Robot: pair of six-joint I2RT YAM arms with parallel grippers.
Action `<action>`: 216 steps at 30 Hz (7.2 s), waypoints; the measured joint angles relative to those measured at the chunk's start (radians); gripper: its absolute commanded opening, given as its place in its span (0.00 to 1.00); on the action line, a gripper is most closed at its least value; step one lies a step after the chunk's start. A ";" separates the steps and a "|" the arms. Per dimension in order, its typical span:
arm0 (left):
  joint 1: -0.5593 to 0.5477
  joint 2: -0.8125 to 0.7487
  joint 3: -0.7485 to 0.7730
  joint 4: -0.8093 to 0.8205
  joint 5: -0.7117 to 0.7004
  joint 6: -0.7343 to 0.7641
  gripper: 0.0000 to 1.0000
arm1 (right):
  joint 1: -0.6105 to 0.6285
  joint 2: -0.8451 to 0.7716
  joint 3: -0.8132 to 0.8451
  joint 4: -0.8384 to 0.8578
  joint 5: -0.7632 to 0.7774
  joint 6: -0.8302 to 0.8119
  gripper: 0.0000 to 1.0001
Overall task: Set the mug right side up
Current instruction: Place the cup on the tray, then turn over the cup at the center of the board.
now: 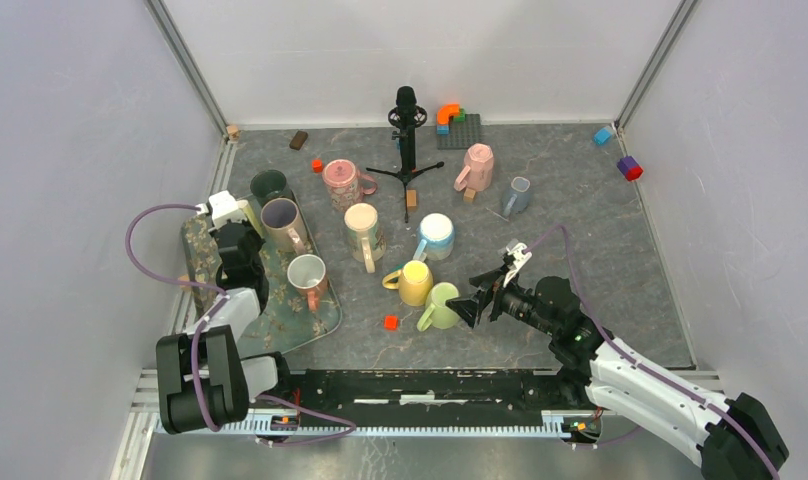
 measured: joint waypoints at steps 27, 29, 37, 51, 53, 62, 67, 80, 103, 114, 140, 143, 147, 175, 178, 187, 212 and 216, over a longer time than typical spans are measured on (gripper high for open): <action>-0.004 -0.050 0.010 -0.145 -0.017 -0.029 0.23 | 0.000 -0.047 0.000 -0.035 0.004 0.008 0.97; -0.005 -0.053 0.011 -0.153 -0.017 -0.029 0.25 | 0.000 -0.050 0.000 -0.036 0.005 0.010 0.97; -0.006 -0.069 0.014 -0.182 -0.017 -0.042 0.35 | 0.000 -0.063 0.000 -0.038 0.005 0.011 0.97; -0.006 -0.101 0.016 -0.248 -0.020 -0.086 0.25 | 0.000 -0.087 0.000 -0.046 0.005 0.029 0.97; -0.006 -0.104 0.017 -0.257 -0.020 -0.089 0.19 | 0.000 -0.093 -0.001 -0.050 0.005 0.029 0.97; -0.013 -0.104 0.050 -0.321 -0.021 -0.090 0.08 | 0.000 -0.114 -0.008 -0.064 0.005 0.031 0.97; -0.018 -0.102 0.080 -0.378 -0.021 -0.090 0.19 | 0.000 -0.119 -0.008 -0.067 0.005 0.035 0.97; -0.043 -0.111 0.089 -0.436 -0.043 -0.114 0.30 | 0.000 -0.147 -0.012 -0.074 0.007 0.041 0.97; -0.046 -0.115 0.089 -0.518 -0.053 -0.151 0.38 | 0.000 -0.165 -0.016 -0.090 0.015 0.048 0.97; -0.046 -0.124 0.154 -0.624 -0.072 -0.185 0.52 | 0.000 -0.162 -0.016 -0.101 0.015 0.048 0.97; -0.225 -0.388 0.447 -1.173 0.039 -0.368 1.00 | 0.000 -0.056 0.194 -0.363 0.158 0.036 0.98; -0.288 -0.419 0.467 -1.203 0.089 -0.373 1.00 | 0.000 -0.055 0.227 -0.417 0.203 0.028 0.98; -0.403 -0.442 0.487 -1.231 0.129 -0.374 1.00 | 0.000 -0.055 0.265 -0.483 0.270 0.020 0.98; -1.087 -0.128 0.657 -1.228 0.046 -0.394 1.00 | -0.316 0.638 0.746 -0.615 0.644 0.049 0.89; -1.087 -0.166 0.647 -1.226 0.062 -0.406 1.00 | -0.336 0.747 0.816 -0.603 0.643 0.072 0.82; -1.087 -0.304 0.590 -1.205 0.104 -0.419 1.00 | -0.402 0.968 0.961 -0.594 0.635 0.151 0.71; -1.087 -0.353 0.555 -1.159 0.180 -0.454 1.00 | -0.484 1.141 1.034 -0.573 0.571 0.242 0.50; -1.087 -0.352 0.555 -1.159 0.180 -0.454 1.00 | -0.492 1.165 1.035 -0.575 0.571 0.248 0.41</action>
